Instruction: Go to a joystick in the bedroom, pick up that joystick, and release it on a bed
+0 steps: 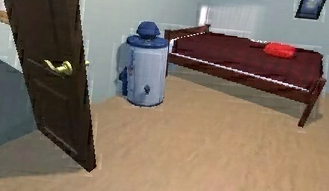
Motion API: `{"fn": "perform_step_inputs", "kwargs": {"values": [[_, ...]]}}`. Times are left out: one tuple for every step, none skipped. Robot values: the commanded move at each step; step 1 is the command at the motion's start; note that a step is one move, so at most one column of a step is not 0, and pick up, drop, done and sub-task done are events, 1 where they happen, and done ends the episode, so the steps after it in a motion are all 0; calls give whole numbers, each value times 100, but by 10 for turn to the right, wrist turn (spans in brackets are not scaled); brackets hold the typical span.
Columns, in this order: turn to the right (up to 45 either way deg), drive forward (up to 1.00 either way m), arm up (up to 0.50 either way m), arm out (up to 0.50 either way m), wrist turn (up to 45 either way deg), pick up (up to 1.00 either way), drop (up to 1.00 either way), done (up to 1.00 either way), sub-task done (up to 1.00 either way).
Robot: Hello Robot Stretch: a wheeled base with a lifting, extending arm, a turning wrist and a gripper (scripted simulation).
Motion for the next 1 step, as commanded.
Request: {"fn": "perform_step_inputs", "kwargs": {"values": [[30,0,0,0,0,0,0,0,0]]}}
